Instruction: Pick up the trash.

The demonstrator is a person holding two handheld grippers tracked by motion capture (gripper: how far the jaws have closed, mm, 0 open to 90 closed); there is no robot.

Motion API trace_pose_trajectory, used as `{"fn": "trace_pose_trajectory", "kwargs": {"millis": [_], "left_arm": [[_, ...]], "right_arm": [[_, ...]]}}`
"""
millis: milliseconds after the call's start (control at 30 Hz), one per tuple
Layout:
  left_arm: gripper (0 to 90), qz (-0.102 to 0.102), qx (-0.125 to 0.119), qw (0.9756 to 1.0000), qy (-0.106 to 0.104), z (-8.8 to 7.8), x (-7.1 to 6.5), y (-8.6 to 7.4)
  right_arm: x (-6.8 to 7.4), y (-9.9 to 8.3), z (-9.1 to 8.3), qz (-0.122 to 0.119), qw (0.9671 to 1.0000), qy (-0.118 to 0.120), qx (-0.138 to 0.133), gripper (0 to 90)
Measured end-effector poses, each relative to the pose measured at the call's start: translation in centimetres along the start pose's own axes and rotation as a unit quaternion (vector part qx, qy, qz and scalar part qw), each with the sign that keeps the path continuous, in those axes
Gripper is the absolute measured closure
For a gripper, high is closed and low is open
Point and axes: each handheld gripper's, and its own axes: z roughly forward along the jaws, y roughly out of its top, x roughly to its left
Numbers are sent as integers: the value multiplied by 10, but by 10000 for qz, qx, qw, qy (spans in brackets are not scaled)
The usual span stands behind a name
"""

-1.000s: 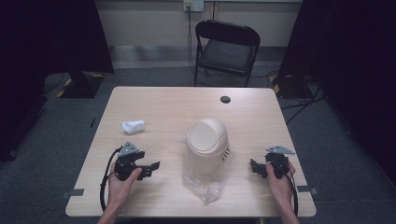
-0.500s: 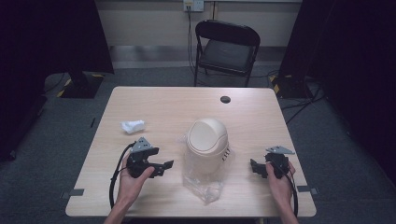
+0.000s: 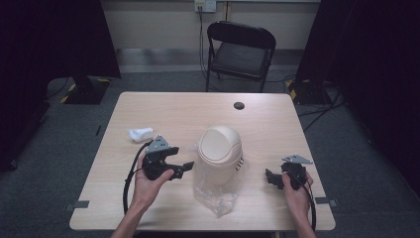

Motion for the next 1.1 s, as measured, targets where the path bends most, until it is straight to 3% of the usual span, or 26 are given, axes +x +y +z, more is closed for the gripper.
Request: {"fn": "trace_pose_trajectory", "kwargs": {"millis": [167,233,400,667,1100], "left_arm": [[195,-81,-86,9999,-119,5,1,12],[185,-266,-156,9993,-211,10,1,16],[185,-346,-208,9989,-253,18,-1,21],[178,-272,-39,9995,-185,29,2,32],[170,-215,253,9994,-122,50,4,36]], "right_arm": [[0,0,0,0,10000,-1,0,105],[0,0,0,0,10000,-4,0,105],[0,0,0,1,10000,-5,-1,106],[0,0,0,-2,10000,-4,-1,106],[0,0,0,0,10000,-4,0,106]]}}
